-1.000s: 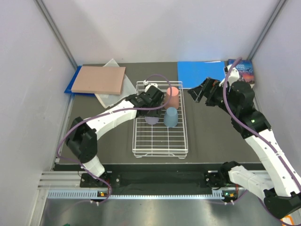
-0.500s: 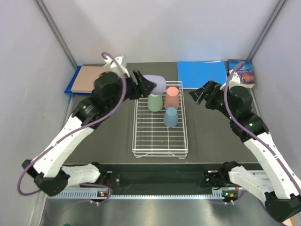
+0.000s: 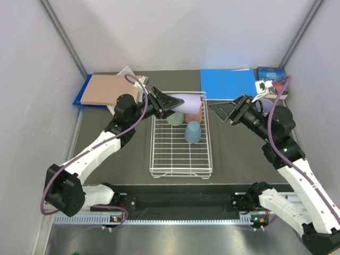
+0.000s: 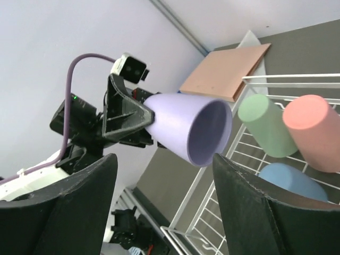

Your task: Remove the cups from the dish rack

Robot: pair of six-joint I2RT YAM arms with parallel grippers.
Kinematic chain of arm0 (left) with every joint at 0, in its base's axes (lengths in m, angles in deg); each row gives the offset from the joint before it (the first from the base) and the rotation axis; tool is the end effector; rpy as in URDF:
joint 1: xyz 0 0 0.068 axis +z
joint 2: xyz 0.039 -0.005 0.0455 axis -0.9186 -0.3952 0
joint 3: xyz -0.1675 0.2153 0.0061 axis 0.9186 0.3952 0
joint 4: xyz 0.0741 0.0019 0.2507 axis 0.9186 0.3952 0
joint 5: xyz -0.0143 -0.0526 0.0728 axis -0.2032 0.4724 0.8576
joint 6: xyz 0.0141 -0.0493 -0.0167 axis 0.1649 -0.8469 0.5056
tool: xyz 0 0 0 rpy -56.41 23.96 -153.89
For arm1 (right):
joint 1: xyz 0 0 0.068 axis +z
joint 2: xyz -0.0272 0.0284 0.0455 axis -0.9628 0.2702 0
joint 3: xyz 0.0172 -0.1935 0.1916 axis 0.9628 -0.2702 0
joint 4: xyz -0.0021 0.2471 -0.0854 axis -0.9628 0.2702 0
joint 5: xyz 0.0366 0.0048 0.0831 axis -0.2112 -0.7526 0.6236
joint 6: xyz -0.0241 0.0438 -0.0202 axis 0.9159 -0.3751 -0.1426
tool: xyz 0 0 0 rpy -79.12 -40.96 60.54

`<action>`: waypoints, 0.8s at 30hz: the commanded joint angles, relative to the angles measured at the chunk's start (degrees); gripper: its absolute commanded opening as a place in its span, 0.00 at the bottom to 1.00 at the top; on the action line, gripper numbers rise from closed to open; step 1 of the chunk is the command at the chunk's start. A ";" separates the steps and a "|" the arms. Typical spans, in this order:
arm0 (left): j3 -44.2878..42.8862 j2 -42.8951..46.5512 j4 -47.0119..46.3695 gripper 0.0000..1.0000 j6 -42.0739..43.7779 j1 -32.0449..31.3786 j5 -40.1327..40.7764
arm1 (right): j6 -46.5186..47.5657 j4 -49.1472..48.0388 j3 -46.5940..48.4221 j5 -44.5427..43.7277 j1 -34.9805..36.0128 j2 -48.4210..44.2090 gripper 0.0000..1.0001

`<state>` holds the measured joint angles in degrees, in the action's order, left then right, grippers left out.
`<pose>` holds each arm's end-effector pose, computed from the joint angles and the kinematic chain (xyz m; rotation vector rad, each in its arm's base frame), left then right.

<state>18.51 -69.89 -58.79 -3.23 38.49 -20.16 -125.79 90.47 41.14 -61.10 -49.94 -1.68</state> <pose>0.2477 -0.1537 0.3454 -0.1903 1.8450 -1.7130 0.1525 0.0814 0.4055 0.0178 1.6349 1.1969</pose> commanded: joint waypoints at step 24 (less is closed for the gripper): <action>-3.63 -0.85 -11.36 0.01 -1.55 -4.47 0.22 | -0.37 -7.72 4.78 -2.13 11.92 10.72 0.00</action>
<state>18.03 -72.98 -71.89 -11.88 34.32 -22.20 -129.48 79.15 43.46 -59.33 -38.82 11.46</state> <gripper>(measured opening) 0.710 0.089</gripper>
